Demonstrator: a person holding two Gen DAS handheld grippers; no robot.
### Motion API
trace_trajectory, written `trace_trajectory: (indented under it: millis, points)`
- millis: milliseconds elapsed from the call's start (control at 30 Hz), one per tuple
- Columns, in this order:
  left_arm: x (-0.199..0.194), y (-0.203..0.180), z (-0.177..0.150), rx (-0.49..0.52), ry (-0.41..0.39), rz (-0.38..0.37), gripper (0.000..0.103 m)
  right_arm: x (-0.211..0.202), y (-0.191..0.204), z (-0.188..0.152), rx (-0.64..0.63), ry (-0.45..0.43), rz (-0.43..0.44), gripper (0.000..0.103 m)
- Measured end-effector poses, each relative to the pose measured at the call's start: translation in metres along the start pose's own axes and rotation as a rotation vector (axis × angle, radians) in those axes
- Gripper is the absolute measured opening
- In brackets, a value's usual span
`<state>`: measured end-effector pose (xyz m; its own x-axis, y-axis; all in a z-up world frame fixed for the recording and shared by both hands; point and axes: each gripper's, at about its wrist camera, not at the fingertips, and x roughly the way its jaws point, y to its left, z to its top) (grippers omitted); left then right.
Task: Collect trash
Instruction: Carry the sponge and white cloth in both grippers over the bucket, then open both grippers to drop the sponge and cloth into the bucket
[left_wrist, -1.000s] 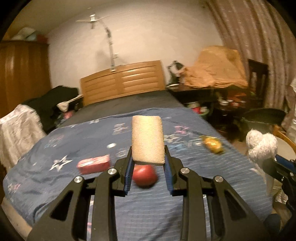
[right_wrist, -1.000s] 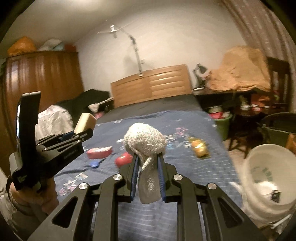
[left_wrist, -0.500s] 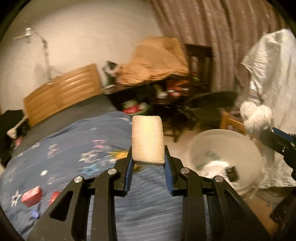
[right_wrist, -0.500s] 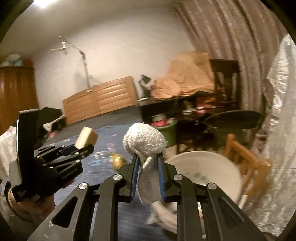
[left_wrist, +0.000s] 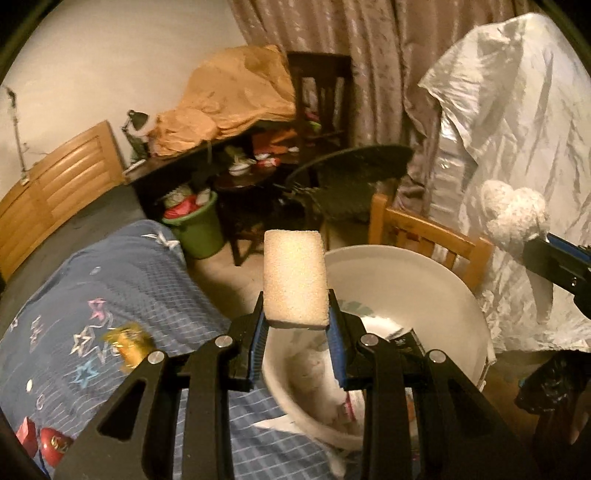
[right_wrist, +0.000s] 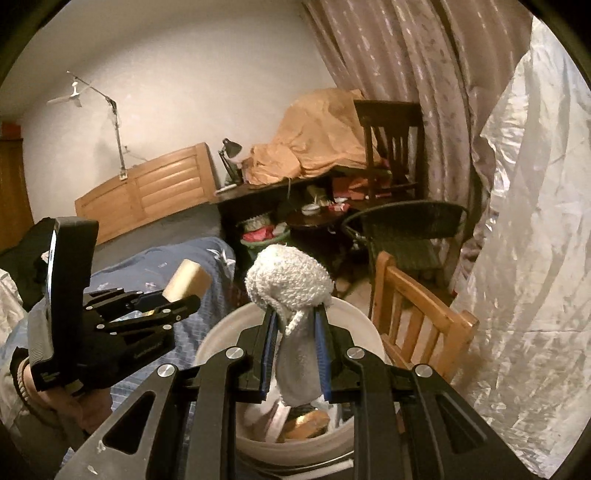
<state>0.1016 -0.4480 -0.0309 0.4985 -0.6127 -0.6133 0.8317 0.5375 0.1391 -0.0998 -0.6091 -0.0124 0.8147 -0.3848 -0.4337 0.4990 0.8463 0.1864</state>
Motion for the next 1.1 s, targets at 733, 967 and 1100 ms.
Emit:
trace_trajectory:
  millis: [733,967,1100]
  points:
    - [0.045,-0.021,-0.012,0.057,0.102,-0.069,0.029,0.063,-0.015,-0.018,0.023,0.135,0.006,0.022]
    - [0.045,-0.019,-0.015,0.042,0.104,-0.039,0.083,0.069,-0.022,-0.022,0.043,0.130,-0.025,0.046]
    - [0.043,-0.019,-0.015,0.038,0.108,-0.045,0.083,0.063,-0.030,-0.025,0.061,0.117,-0.046,0.046]
